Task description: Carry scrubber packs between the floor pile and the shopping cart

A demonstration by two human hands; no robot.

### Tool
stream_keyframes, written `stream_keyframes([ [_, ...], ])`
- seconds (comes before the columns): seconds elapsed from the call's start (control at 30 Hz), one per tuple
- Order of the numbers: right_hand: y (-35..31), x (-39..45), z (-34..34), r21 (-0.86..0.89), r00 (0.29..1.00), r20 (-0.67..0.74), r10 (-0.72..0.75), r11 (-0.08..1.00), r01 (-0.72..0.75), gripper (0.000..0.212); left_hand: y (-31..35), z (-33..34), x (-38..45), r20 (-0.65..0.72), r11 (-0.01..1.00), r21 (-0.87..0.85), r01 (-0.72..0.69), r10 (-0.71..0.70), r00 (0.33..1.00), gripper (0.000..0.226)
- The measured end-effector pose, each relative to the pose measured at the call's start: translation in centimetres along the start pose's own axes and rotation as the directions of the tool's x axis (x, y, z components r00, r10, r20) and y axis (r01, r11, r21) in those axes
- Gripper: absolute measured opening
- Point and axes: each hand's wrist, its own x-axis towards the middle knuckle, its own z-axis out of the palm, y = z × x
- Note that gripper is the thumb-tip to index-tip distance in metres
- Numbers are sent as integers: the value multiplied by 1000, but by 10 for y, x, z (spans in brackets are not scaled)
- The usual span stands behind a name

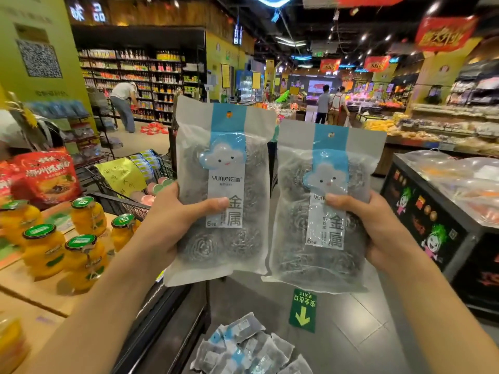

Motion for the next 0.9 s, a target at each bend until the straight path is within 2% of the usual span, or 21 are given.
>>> stream_keyframes([
  [0.1, -7, 0, 9, 1, 1000, 10, -8, 1000, 8, 44, 6, -7, -4, -9, 1000, -16, -4, 4, 1000, 39],
  [0.23, -10, 2, 28, 0, 997, 75, -5, 1000, 5, 47, 12, -22, -19, -81, 999, -41, -27, 24, 996, 51],
  [0.4, -7, 8, 64, 23, 959, 283, -5, 1000, -2, 43, 18, -41, -69, -246, 995, 14, -101, 101, 964, 50],
  [0.5, -1, 7, 91, 44, 889, 459, 6, 999, -29, 47, 20, -47, -117, -416, 988, 55, -144, 154, 896, 44],
  [0.6, 8, -4, 124, 61, 785, 619, 26, 995, -81, 50, 19, -50, -178, -604, 982, 121, -146, 190, 774, 35],
  [0.67, 14, -20, 148, 53, 678, 733, 48, 990, -127, 50, 19, -47, -226, -715, 979, 158, -131, 204, 668, 38],
  [0.77, 21, -62, 185, 32, 493, 865, 90, 972, -233, 52, 21, -31, -304, -846, 975, 196, -105, 222, 485, 56],
  [0.9, 26, -143, 227, -14, 204, 975, 83, 948, -317, 51, 24, 1, -409, -951, 973, 223, -57, 230, 208, 60],
])
